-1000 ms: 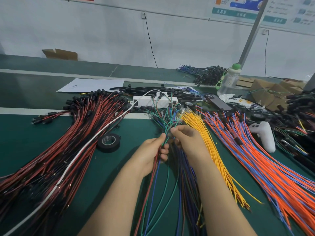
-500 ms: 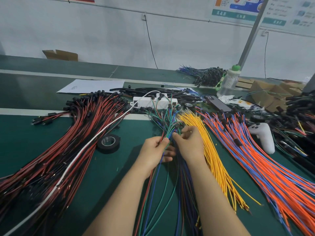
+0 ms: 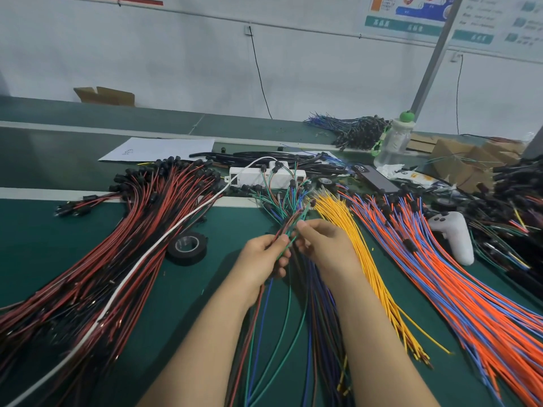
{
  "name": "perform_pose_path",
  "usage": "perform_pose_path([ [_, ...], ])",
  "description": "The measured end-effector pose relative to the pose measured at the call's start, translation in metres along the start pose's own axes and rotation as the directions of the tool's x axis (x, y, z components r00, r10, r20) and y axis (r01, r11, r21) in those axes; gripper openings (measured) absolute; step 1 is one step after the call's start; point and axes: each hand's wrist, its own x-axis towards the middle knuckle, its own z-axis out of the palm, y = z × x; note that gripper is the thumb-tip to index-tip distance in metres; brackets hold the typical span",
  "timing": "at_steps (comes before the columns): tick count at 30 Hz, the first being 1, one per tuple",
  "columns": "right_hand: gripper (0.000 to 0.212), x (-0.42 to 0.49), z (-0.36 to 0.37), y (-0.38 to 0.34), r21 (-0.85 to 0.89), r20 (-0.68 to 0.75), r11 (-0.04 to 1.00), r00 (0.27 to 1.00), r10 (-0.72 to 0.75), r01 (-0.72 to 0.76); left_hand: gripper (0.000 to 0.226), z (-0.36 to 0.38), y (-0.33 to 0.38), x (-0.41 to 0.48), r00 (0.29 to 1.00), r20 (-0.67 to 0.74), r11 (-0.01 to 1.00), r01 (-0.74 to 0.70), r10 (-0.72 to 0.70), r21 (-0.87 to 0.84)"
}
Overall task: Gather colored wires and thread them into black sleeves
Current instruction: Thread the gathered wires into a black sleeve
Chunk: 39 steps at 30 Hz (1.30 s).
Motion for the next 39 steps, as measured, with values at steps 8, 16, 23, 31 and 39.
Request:
perform_pose_path([
  [8, 0.017, 0.003, 0.001, 0.008, -0.279, -0.157, 0.959, 0.983, -0.096, 0.049, 0.023, 0.003, 0.000, -0.005, 0.997, -0.030, 0.994, -0.063, 0.066, 0.088],
  [16, 0.035, -0.001, 0.000, 0.000, -0.524, -0.130, 0.850, 0.981, -0.143, 0.055, 0.017, 0.007, 0.001, -0.010, 0.988, 0.030, 0.942, -0.155, 0.153, 0.296],
  [23, 0.033, -0.003, 0.000, -0.002, -0.082, -0.062, 0.996, 0.998, 0.028, -0.033, 0.022, 0.005, 0.005, -0.011, 0.999, 0.031, 0.997, -0.029, 0.027, 0.065],
  [31, 0.023, -0.004, 0.001, -0.005, -0.467, -0.013, 0.875, 0.989, -0.149, 0.126, 0.045, -0.007, 0.020, -0.010, 0.938, 0.239, 0.913, 0.311, -0.251, -0.264],
  [39, 0.031, 0.002, -0.030, 0.002, -0.921, -0.311, 0.269, 0.948, -0.071, -0.282, 0.031, -0.046, 0.043, -0.005, 0.985, 0.161, 0.559, 0.096, 0.067, -0.823],
])
